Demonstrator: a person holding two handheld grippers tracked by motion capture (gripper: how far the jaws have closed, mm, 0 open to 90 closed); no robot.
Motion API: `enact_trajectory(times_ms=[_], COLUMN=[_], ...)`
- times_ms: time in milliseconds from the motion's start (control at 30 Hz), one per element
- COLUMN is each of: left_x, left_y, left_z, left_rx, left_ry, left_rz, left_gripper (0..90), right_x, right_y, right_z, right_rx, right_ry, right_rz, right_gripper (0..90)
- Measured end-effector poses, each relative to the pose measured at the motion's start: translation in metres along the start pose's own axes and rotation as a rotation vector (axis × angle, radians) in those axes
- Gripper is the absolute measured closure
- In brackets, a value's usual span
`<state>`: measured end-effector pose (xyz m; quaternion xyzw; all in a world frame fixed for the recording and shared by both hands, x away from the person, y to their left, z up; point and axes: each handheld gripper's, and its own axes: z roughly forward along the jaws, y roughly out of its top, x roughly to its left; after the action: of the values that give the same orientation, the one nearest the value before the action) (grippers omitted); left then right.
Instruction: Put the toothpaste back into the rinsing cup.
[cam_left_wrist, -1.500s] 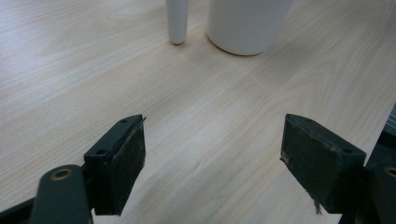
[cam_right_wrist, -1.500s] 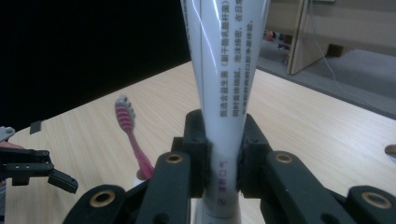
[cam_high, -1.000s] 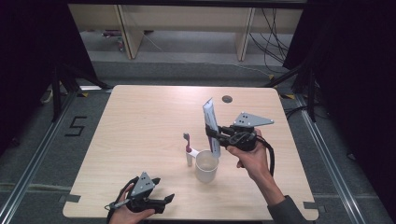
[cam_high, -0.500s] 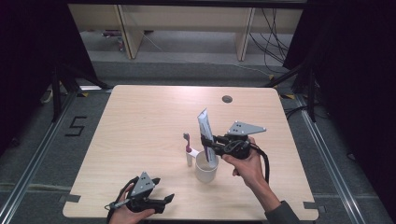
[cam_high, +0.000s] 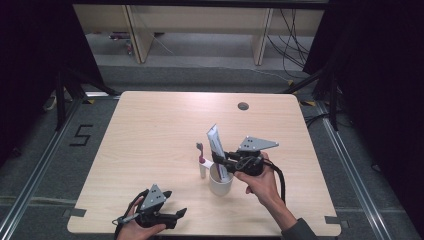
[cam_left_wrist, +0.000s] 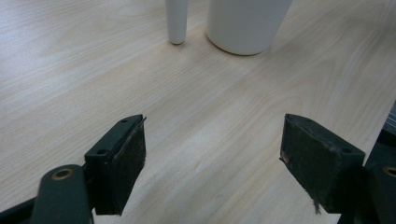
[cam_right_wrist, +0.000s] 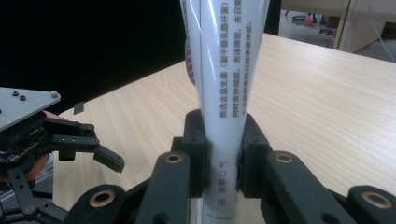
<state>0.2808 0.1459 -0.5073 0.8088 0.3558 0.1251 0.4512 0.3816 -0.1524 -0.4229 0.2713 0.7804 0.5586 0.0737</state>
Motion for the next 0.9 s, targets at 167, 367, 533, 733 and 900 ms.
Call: enact_trajectory(times_ms=[167,367,533,733,900], left_x=[0.001,0.000,0.001,0.001,0.000], left_y=[0.000,0.000,0.000,0.000,0.000], left_z=[0.000,0.000,0.000,0.000,0.000], left_rx=[0.010,0.007,0.011,0.009,0.003], left_ry=[0.000,0.004,0.006,0.003,0.000], left_rz=[0.009,0.002,0.016,0.009,0.007], left_gripper=[22.1,22.1,22.1,22.2,22.2], right_x=[-0.002,0.000,0.003,0.004,0.003], right_y=[-0.005,-0.010,-0.014,-0.019,-0.021], right_z=[0.004,0.007,0.010,0.012,0.015], right_rx=[0.000,0.019,0.056,0.085,0.093], right_ry=[0.005,0.011,0.011,-0.007,0.003], right_rz=[-0.020,-0.003,0.009,0.001,-0.019], right_gripper=[77.1,77.1,77.0,77.0,76.9])
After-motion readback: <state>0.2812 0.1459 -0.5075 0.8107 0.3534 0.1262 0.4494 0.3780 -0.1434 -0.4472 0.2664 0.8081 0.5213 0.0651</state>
